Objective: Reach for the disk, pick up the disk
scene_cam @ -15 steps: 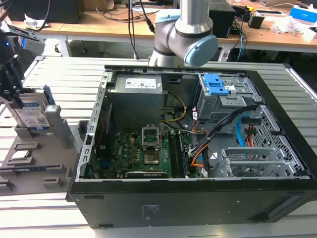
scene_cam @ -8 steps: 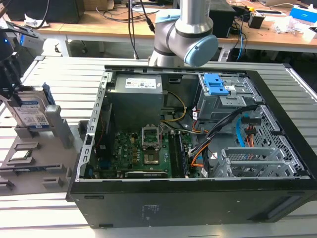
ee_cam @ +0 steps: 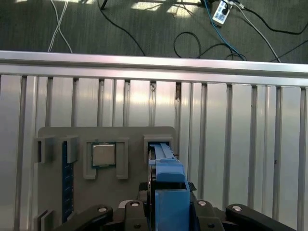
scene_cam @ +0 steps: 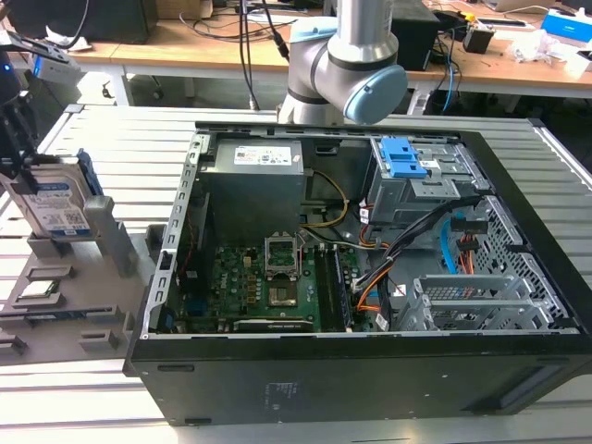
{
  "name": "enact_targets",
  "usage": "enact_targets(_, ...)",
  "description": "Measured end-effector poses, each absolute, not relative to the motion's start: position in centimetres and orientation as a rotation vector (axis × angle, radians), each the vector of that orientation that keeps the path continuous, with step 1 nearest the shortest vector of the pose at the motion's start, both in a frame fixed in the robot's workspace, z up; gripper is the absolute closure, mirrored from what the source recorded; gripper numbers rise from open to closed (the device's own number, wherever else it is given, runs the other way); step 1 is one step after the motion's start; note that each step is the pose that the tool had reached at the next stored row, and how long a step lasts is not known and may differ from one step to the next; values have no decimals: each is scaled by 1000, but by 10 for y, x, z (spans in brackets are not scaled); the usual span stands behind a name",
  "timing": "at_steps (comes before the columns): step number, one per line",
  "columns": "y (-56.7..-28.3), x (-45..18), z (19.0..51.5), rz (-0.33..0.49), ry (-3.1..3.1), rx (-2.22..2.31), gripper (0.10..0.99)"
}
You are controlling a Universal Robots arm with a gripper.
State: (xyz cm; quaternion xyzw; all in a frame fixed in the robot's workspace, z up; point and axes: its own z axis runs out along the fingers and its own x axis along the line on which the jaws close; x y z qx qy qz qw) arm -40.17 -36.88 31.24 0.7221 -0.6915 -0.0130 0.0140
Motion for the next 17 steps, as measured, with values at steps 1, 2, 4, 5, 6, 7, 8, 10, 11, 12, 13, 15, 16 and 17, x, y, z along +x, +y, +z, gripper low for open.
enact_targets(1, -369, -402, 313, -41, -2153, 2249, 722)
enact_targets(2, -369, -402, 314, -41, -2153, 2249, 722)
enact_targets(4, -369, -402, 315, -41, -2153, 2249, 722)
enact_targets(5, -369, -402, 316, -41, -2153, 2249, 722)
enact_targets(6, -369, -402, 317, -41, -2153, 2249, 722)
enact_targets(7, -369, -402, 318, -41, -2153, 2249, 722)
enact_targets(8, -369, -402, 319, -41, -2153, 2249, 722)
enact_targets(10, -368, -402, 320, -41, -2153, 2249, 722)
enact_targets(11, -368, -402, 321, -41, -2153, 2249, 722)
enact_targets(12, -368, -402, 322, -41, -2153, 2249, 722)
enact_targets(13, -368, -402, 323, -41, -2153, 2249, 722)
enact_targets(15, -368, -402, 324, -41, -2153, 2249, 722)
enact_targets(16, -368, -402, 325, -41, -2153, 2249, 722)
enact_targets(17, -368, -402, 325, -41, -2153, 2249, 722)
